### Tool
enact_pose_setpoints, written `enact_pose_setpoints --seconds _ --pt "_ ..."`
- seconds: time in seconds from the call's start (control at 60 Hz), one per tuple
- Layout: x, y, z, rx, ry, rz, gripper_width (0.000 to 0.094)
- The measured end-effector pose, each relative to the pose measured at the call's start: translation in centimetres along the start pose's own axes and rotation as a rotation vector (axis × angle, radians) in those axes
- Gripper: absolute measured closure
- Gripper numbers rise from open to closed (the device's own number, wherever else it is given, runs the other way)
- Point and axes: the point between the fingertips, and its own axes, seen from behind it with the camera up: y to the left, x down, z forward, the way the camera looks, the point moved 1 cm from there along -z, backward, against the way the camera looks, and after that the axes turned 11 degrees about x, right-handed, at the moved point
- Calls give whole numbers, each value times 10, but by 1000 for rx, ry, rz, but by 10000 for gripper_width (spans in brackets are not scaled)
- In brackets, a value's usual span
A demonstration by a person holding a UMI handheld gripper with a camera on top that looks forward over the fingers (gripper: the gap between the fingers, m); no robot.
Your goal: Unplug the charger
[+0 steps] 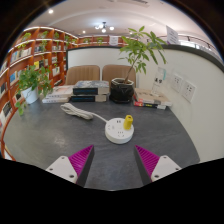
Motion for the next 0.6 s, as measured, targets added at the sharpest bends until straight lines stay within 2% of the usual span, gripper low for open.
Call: enact_pose_setpoints --seconds 0.083,0.2,0.383,0.4,0.45,0.6 --pt "-12 -20 45 12 17 2 177" --pt "-41 -29 86 -6 -19 41 258" --pt "-48 -22 128 -54 -2 16 557" --pt "-51 -19 130 -65 -14 20 593" --pt "-53 -24 135 -51 -20 23 794" --pt "-53 -20 135 -51 -7 49 887"
